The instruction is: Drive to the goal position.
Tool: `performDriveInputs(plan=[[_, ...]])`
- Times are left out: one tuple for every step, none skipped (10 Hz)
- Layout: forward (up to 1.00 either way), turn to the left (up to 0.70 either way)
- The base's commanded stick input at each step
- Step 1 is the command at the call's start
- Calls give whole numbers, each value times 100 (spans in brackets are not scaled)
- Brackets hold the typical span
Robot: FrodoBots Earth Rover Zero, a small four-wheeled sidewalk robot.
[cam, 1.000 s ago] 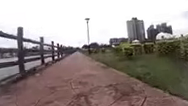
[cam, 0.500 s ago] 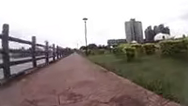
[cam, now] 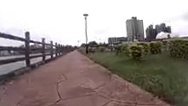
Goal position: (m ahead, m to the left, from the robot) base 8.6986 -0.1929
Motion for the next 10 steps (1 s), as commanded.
performDriveInputs(plan=[[100, 0], [100, 0], [100, 0], [100, 0], [100, 0], [100, 0], [100, 0], [100, 0], [100, -12], [100, -33]])
